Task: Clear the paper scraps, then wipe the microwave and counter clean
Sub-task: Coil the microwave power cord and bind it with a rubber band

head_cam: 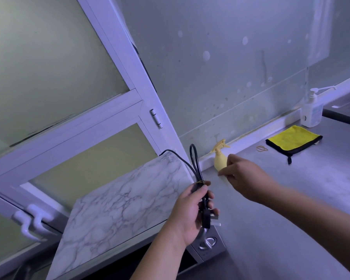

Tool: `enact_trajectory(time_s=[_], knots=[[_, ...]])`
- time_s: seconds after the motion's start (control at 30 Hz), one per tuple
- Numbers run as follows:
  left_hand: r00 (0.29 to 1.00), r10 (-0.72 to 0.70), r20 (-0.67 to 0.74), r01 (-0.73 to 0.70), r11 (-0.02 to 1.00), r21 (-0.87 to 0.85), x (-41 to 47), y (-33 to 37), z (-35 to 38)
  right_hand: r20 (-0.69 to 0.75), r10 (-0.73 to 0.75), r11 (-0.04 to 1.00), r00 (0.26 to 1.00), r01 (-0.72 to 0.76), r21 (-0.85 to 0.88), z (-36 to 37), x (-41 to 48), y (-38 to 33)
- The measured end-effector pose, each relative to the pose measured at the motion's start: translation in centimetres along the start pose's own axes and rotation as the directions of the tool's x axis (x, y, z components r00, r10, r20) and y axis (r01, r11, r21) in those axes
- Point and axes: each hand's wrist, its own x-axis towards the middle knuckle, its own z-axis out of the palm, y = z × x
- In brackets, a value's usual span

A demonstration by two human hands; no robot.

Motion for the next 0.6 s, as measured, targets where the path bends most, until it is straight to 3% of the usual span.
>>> enact_trajectory(time_s=[0.07,0.13,0.17,0.23,0.27,0.33,0.4,0.47,0.53,0.57,0.6], knots=[[0.999,0.035,-0.027,-0.032,0.994,0.103,0.2,-0.4,0.0,0.083,0.108,0.976,0.991,-0.09,-0.199,1.0,0.2,-0.2],[0.997,0.061,-0.048,-0.049,0.976,0.213,0.4,-0.9,-0.1,0.116,0.228,0.939,0.967,-0.187,-0.288,1.4,0.5,-0.6],[0.996,0.07,-0.057,-0.052,0.962,0.268,0.5,-1.1,-0.2,0.111,0.302,0.933,0.947,-0.27,-0.238,1.5,0.9,-0.7],[0.994,0.085,-0.073,-0.055,0.937,0.346,0.6,-1.4,-0.3,0.108,0.451,0.877,0.886,-0.463,0.132,2.0,1.8,-0.8],[0.993,0.092,-0.077,-0.058,0.928,0.368,0.6,-1.4,-0.4,0.146,0.53,0.747,0.836,-0.541,0.386,2.3,2.2,-0.9],[0.99,0.104,-0.095,-0.057,0.912,0.405,0.7,-1.5,-0.2,0.307,0.638,0.307,0.706,-0.599,0.74,2.8,3.0,-1.9],[0.984,0.111,-0.137,-0.033,0.879,0.475,0.8,-1.6,0.2,0.416,0.689,-0.082,0.594,-0.506,0.859,3.4,3.4,-2.9],[0.978,0.122,-0.166,-0.013,0.841,0.541,0.7,-1.9,0.7,0.429,0.738,-0.268,0.521,-0.357,0.895,3.9,3.6,-3.6],[0.976,0.135,-0.172,-0.014,0.822,0.569,0.8,-2.2,1.1,0.346,0.79,-0.252,0.506,-0.247,0.936,4.3,3.6,-3.6],[0.975,0.14,-0.172,-0.017,0.821,0.571,0.8,-2.2,1.2,0.243,0.815,-0.138,0.526,-0.23,0.963,4.6,3.4,-3.4],[0.975,0.144,-0.17,-0.021,0.821,0.57,0.8,-2.2,1.1,0.098,0.816,0.052,0.57,-0.241,0.969,4.8,3.1,-2.9]])
